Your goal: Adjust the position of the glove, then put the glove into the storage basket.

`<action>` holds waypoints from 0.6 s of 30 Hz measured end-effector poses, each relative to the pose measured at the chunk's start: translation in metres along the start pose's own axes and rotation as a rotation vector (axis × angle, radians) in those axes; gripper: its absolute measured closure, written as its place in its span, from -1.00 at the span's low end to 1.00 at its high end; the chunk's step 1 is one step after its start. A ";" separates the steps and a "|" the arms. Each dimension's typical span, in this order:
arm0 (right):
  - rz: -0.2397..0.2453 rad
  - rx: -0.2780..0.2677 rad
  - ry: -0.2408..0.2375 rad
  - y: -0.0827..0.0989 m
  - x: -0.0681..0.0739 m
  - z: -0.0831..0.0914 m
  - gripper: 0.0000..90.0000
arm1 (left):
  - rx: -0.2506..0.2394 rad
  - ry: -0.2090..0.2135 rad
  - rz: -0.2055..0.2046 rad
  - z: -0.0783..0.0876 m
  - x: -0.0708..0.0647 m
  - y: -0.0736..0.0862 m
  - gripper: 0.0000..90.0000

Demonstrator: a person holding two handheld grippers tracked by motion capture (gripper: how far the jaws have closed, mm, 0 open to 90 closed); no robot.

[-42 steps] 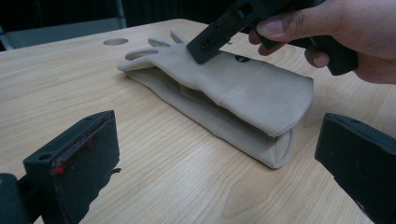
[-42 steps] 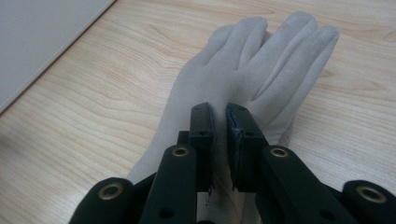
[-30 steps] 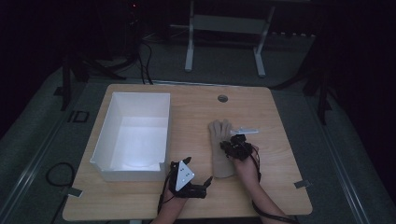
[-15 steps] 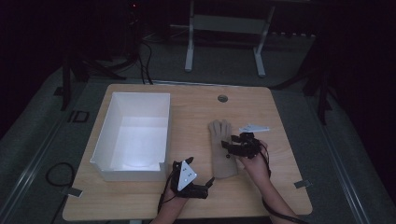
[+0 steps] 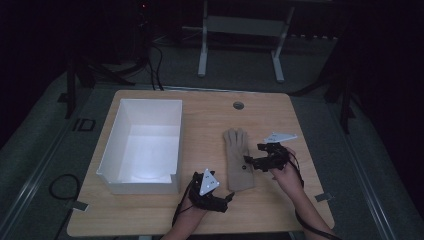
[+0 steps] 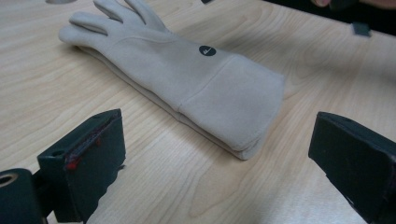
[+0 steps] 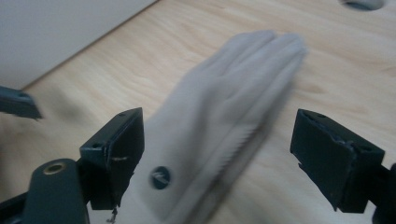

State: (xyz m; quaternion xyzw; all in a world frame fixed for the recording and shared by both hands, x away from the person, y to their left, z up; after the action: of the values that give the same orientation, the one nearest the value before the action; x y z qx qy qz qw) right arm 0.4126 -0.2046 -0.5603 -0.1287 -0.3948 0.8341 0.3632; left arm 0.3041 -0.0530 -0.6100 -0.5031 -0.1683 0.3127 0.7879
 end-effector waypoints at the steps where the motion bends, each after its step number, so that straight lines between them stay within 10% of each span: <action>1: -0.012 -0.004 -0.019 -0.002 -0.001 0.001 -0.61 | 0.001 0.013 0.005 -0.001 -0.001 -0.001 -0.91; 8: -0.096 -0.007 -0.041 -0.009 -0.008 0.008 -0.74 | 0.016 0.075 -0.052 -0.006 -0.004 -0.014 -0.91; 18: -0.087 -0.035 -0.027 -0.019 -0.020 0.003 -0.65 | 0.051 0.162 -0.125 -0.026 -0.012 -0.026 -0.67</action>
State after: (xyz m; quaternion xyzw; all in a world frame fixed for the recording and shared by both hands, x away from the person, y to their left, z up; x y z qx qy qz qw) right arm 0.4346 -0.2122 -0.5458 -0.1067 -0.4195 0.8120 0.3915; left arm 0.3189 -0.0871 -0.5972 -0.4951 -0.1271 0.2255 0.8294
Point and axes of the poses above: each handheld gripper's, and its own axes: z roughly backward along the jaws, y roughly out of its underside, x roughly to its left, the point moved 8 cm from there along -z, roughly forward along the jaws
